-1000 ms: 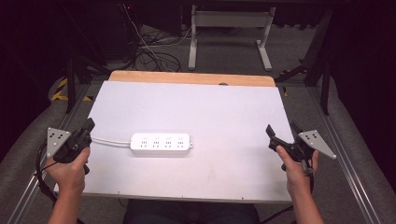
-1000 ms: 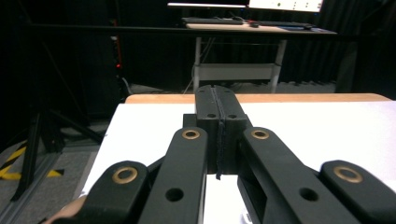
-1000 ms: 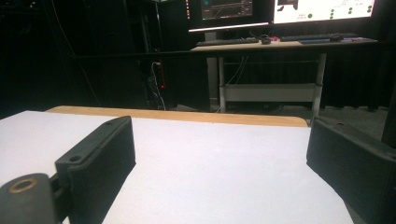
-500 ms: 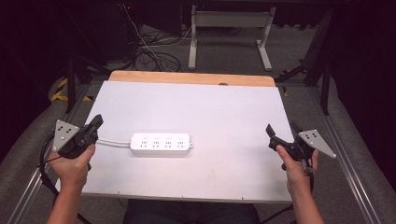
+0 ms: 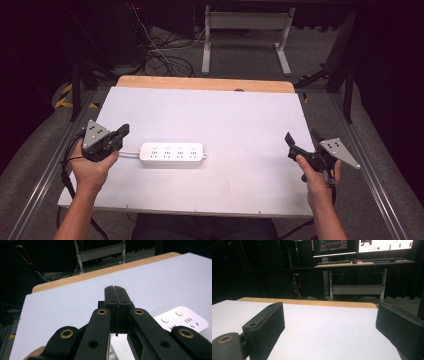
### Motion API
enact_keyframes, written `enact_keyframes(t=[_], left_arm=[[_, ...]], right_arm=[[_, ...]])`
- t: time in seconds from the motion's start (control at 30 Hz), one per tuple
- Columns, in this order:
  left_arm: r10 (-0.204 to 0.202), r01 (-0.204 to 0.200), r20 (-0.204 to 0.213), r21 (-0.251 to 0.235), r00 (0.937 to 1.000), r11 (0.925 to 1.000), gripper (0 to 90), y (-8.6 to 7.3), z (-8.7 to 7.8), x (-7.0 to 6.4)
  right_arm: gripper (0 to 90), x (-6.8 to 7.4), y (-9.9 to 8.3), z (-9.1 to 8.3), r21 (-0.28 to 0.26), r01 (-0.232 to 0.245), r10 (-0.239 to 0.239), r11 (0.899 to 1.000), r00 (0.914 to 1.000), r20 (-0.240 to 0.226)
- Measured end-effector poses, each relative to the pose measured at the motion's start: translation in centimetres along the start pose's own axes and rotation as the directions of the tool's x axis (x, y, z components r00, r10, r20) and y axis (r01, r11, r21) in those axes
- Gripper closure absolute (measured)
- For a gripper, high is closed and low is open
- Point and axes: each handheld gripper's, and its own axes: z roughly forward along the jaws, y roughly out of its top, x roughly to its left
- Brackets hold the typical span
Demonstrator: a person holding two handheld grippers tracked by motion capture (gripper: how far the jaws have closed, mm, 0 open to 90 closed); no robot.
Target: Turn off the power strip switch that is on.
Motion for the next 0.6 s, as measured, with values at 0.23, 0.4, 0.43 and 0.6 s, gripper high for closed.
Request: enact_keyframes(t=[0.23, 0.4, 0.43, 0.6], left_arm=[[0.066, -0.072, 0.053, 0.135, 0.9964, 0.9881, 90.0, 0.7, 2.3, -0.9], [0.111, -0.131, 0.099, 0.237, 0.989, 0.9626, 90.0, 1.2, 4.1, -1.6], [0.111, -0.131, 0.099, 0.237, 0.989, 0.9626, 90.0, 1.2, 4.1, -1.6], [0.122, -0.159, 0.126, 0.348, 0.9845, 0.9239, 90.0, 1.4, 6.2, -2.4]], right_arm=[[9.0, 0.0, 0.1, -0.1, -0.004, -0.002, 0.002, 1.0, 1.0, 0.001], [9.1, -0.2, 0.1, -0.1, -0.004, -0.005, 0.005, 1.0, 1.0, 0.002], [9.1, -0.1, 0.1, -0.1, -0.005, -0.008, 0.008, 1.0, 1.0, 0.005], [9.1, -0.2, 0.1, -0.1, -0.007, -0.008, 0.008, 1.0, 1.0, 0.003]])
